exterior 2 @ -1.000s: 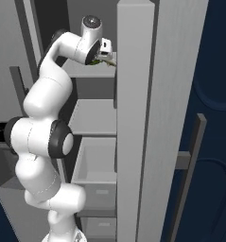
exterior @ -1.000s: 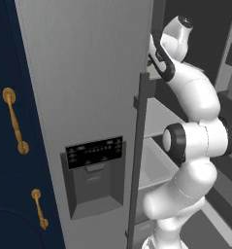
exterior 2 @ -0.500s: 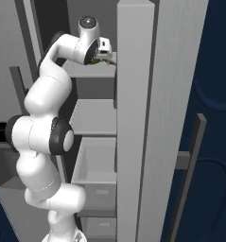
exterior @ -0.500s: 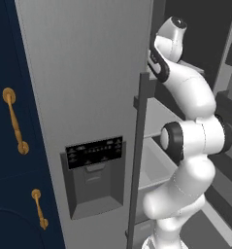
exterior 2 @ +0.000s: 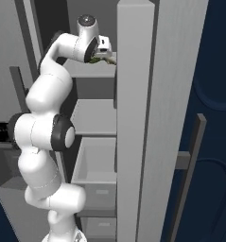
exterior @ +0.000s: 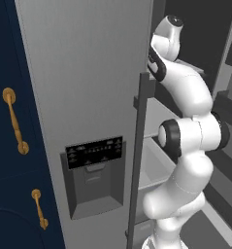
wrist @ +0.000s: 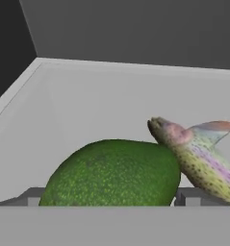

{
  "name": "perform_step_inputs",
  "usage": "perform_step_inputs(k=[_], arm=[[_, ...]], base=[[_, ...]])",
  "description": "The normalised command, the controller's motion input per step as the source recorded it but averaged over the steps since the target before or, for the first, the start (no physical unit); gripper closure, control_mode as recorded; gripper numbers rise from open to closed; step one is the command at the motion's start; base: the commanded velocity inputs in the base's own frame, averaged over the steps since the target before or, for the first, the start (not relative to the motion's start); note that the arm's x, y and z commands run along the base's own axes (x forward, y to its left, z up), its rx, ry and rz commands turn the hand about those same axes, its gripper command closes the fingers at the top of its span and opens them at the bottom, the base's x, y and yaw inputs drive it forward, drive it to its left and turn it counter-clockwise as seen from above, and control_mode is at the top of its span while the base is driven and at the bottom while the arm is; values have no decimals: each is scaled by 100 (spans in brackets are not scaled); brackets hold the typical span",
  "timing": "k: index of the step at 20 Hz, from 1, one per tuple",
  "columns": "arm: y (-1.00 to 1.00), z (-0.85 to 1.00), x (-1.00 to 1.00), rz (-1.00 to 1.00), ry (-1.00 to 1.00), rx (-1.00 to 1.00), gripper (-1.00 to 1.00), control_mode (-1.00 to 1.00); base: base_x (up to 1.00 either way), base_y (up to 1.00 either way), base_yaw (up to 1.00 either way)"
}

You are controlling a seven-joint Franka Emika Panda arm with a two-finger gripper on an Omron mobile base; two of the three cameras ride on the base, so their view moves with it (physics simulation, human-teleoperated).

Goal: Place one avocado and one fish in each tupperware on the nearby counter, to pack two identical lunches.

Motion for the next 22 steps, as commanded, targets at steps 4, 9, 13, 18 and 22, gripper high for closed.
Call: perform_step_inputs(k=[4, 9, 13, 18, 22], arm=[[1, 0, -73, 0, -6, -1, 100, -100], [0, 1, -100, 0, -14, 0, 100, -100], [-11, 0, -100, 0, -11, 0, 100, -100], [-22, 0, -100, 0, -12, 0, 100, -100], [-11, 15, -100, 0, -12, 0, 100, -100]], base=[[0, 0, 0], [0, 0, 0], [0, 0, 0], [0, 0, 0], [0, 0, 0]])
